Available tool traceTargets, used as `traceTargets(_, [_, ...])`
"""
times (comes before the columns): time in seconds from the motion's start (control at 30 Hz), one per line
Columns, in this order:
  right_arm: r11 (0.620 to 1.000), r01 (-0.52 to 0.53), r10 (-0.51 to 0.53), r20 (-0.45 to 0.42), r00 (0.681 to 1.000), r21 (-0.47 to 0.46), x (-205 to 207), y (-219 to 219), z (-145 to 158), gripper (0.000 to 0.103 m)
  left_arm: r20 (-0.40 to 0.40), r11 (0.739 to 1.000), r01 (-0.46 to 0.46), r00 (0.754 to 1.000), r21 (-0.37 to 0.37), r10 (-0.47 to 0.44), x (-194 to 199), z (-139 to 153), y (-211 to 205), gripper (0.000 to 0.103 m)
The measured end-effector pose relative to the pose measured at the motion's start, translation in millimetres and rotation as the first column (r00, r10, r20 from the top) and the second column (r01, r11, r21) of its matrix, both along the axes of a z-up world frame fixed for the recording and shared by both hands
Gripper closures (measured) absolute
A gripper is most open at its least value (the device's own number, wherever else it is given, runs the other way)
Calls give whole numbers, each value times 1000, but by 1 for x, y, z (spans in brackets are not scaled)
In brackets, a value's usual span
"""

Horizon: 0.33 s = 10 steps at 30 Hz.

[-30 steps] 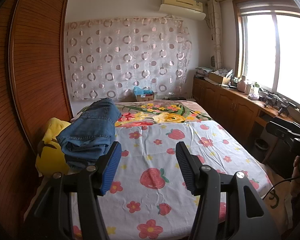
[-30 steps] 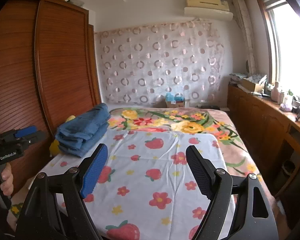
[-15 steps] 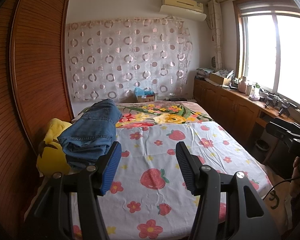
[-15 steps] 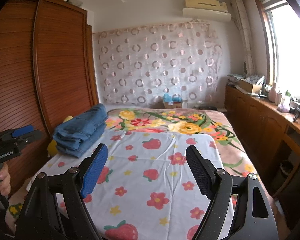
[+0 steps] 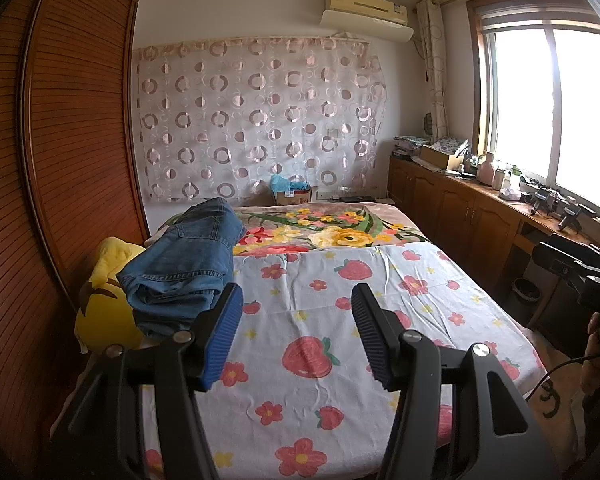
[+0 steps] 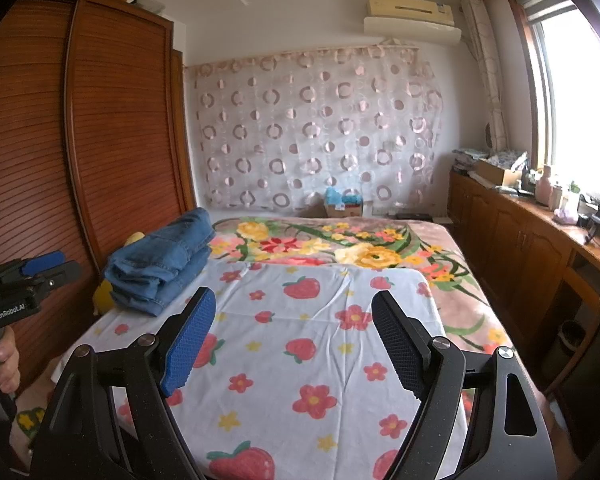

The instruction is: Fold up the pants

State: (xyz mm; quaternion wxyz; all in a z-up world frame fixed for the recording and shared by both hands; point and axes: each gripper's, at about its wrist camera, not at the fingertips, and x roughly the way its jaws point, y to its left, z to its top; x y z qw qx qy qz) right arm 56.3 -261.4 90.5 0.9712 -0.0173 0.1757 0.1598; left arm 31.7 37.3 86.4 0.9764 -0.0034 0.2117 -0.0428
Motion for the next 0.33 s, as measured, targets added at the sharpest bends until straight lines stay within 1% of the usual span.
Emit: traceTargets(0.33, [1000,-2,2,0,1000,0,-2,1,0,21,0,1000,0,1000,-1,0,0,0,0,47])
